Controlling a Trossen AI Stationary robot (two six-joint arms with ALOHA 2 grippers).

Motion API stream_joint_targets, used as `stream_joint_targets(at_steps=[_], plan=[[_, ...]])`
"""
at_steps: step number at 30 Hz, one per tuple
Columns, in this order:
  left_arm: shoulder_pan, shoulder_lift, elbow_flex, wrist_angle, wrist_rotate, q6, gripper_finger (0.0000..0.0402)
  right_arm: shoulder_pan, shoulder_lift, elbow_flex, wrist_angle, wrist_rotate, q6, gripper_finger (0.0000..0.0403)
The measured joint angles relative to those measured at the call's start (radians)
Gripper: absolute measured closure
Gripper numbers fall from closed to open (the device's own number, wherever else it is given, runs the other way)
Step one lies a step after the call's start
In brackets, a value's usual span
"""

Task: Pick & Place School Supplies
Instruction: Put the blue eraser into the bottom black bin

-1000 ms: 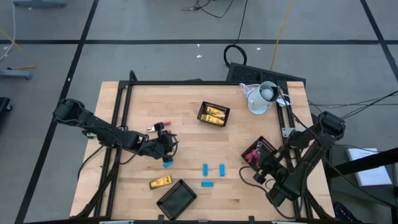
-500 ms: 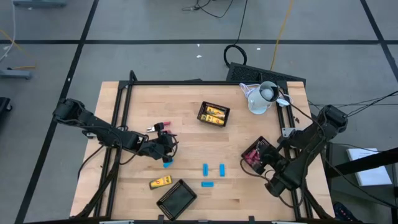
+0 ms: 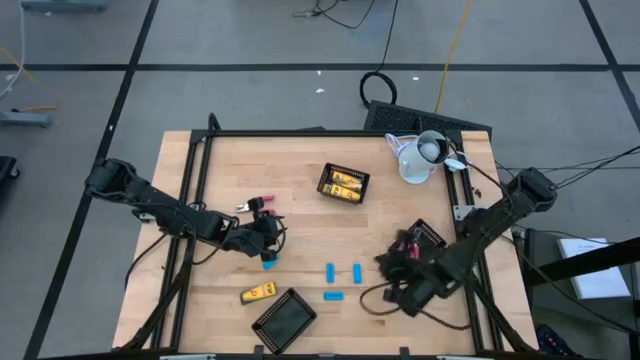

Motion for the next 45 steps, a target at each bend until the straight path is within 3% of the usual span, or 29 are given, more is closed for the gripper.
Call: stream_joint_targets(at_steps=[5,11,14,19,28,33,45], plan=[[0.000,0.000,0.000,-0.046,0.006,-0.033,0.0249,-0.168,0.000,0.000,0.224,-0.312,-0.230,0.0363],[-0.019,0.000,0.000,-0.072,0.020,-0.068,0.0249,-0.326,0.002,0.000,0.243,-0.617,-0.249,0.0270],[-0.034,0.000,0.000,-0.088,0.054,-0.081,0.0249,-0.373,0.017,-0.001,0.272,-0.697,-0.259,0.0228],[-0.066,0.000,0.000,-0.123,0.065,-0.150,0.0249,-0.410,0.038,0.001,0.360,-0.718,-0.344,0.0193],[-0.077,0.009,0.000,-0.164,0.137,-0.318,0.0241,-0.373,0.128,-0.062,0.371,-0.703,-0.309,0.0194],[-0.077,0.009,0.000,-0.149,0.093,-0.327,0.0223,-0.342,0.173,-0.093,0.384,-0.699,-0.235,0.0191],[-0.077,0.009,0.000,-0.126,0.075,-0.302,0.0213,-0.261,0.257,-0.092,0.384,-0.683,-0.226,0.0182]])
